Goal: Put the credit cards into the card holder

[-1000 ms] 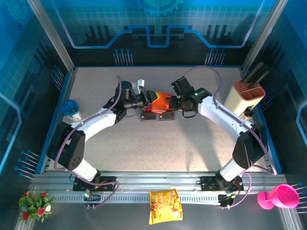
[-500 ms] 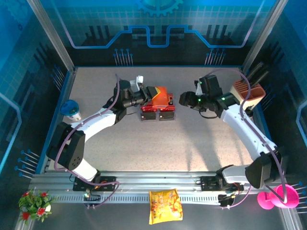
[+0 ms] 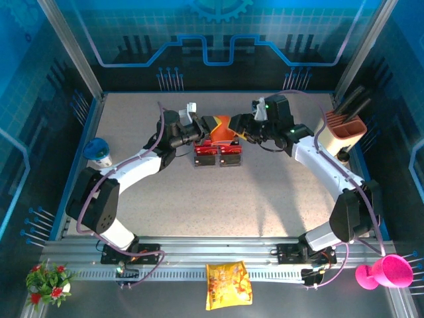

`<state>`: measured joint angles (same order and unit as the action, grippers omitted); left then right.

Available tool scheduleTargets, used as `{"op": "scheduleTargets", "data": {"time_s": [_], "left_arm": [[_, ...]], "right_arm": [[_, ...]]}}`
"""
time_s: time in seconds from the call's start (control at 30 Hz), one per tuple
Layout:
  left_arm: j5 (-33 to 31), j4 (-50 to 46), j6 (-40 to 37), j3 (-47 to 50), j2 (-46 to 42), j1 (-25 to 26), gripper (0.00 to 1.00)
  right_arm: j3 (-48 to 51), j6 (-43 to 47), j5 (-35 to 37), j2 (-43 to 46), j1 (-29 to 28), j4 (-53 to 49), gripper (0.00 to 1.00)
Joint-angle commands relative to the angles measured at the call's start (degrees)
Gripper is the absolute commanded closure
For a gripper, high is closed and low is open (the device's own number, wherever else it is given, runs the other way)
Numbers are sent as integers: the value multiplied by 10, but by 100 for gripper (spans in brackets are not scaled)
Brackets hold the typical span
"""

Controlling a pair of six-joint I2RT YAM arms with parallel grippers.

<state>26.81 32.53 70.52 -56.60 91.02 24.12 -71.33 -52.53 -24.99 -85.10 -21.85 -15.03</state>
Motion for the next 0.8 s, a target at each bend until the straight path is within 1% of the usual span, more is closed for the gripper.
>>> {"op": "scheduleTargets", "data": {"time_s": [0.0, 0.17, 0.37, 0.77], "left_arm": [[-8, 36, 14, -9, 5, -1, 89], [-10, 47, 21, -11, 10, -1, 89], [-10, 54, 24, -15, 16, -2, 89], [-13, 67, 31, -15, 20, 0, 89]], "right_arm": [[38, -37, -21, 12, 15, 67, 51], [95, -69, -30, 33, 35, 119, 55], [138, -100, -34, 46, 45, 163, 55], [146, -155, -90, 19, 45, 253, 57]]}}
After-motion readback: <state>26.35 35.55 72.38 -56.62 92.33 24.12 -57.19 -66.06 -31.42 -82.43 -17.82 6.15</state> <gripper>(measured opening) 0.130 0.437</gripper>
